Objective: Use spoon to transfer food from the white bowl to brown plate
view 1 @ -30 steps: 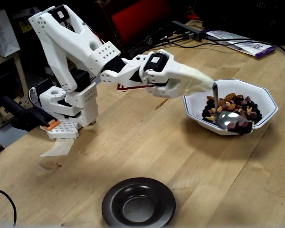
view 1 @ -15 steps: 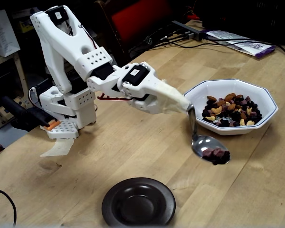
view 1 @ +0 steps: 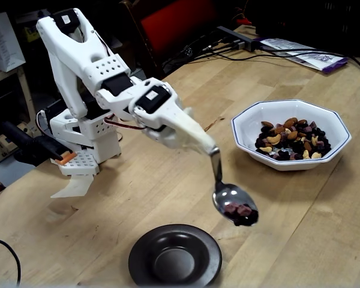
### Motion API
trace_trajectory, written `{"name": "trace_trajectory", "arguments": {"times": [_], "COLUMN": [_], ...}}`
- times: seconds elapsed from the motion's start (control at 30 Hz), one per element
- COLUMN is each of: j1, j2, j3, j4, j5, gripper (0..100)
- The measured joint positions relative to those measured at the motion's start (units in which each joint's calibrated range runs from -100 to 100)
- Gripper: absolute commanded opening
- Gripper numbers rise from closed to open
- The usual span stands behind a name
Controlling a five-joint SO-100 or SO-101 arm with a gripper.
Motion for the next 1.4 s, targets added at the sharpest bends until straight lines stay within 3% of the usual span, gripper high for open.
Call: {"name": "trace_trajectory", "arguments": {"times": [0.53,1.4], "j1": [2.5,6.8], "j2": [-11.4,-11.5], "j3": [1.4,8.2], "j4": [15.7,16.5], "j5": [0.0,-0.2], "gripper": [4,4]}}
